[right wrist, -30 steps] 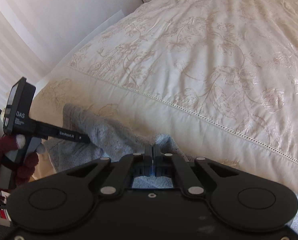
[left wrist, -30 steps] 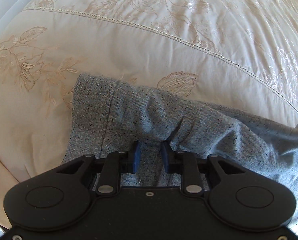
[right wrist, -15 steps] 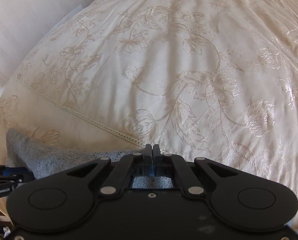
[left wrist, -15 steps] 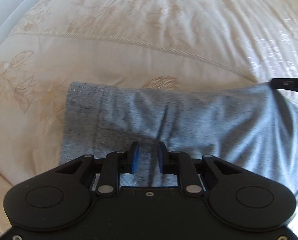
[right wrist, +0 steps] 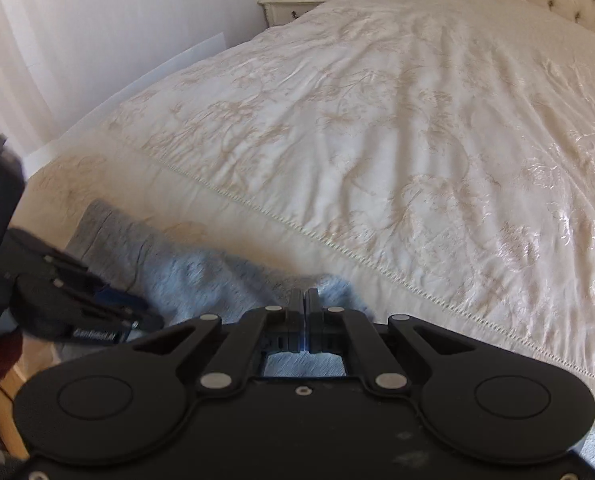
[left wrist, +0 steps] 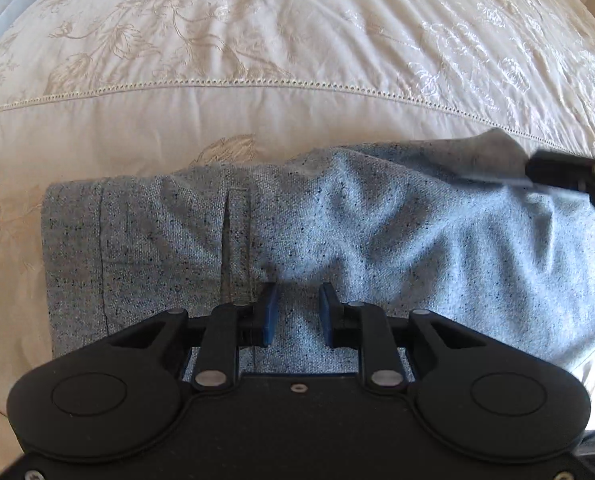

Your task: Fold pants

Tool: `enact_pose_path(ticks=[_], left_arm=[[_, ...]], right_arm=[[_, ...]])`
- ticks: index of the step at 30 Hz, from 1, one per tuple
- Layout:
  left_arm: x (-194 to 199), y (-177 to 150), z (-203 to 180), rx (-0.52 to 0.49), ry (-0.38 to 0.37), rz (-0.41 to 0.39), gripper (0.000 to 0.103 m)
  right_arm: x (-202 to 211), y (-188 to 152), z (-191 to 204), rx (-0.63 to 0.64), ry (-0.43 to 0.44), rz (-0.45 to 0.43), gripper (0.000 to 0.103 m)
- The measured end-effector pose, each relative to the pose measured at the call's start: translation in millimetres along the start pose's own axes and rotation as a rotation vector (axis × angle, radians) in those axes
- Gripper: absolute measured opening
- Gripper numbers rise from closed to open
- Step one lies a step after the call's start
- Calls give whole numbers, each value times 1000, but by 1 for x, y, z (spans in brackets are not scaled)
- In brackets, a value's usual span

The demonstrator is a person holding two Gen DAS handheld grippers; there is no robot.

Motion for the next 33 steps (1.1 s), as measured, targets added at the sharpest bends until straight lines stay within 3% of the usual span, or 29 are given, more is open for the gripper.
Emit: enact_pose_path(ticks=[5, 11, 14, 18, 25, 27, 30, 33], left_arm=[[-4, 1, 2, -1, -19, 20, 31], [-7, 0, 8, 19, -40, 30, 31], [-7, -2, 9, 20, -41, 31, 32], [-10, -1, 6, 14, -41, 30, 32], [-9, -1, 8, 16, -48, 28, 32], [-9, -1, 8, 17, -49, 27, 32], [-9, -1, 8, 19, -49, 27, 32], [-9, -2, 8, 22, -49, 28, 32]], right_arm=[[-8, -31, 9, -52, 15, 80, 2], [-4, -15, -1, -81, 24, 49, 2], [-7, -11, -2, -105, 96, 96, 4], [-2, 0, -18, -187, 63, 77, 27], [-4, 27, -53, -303, 24, 24, 33], [-11, 32, -57, -321, 47, 55, 33], [-31, 30, -59, -409, 141, 173, 34], [-43, 26, -56, -490, 174, 213, 34]])
Point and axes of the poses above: each gripper's, at about its wrist camera, not at the fingertips, and x roughly against the way its jaws point, z to its left, y to its top, the point moved 6 cm from there along -x, roughly the way its jaws point, and after that the axes turned 1 degree about -z, right-handed, at the moved point
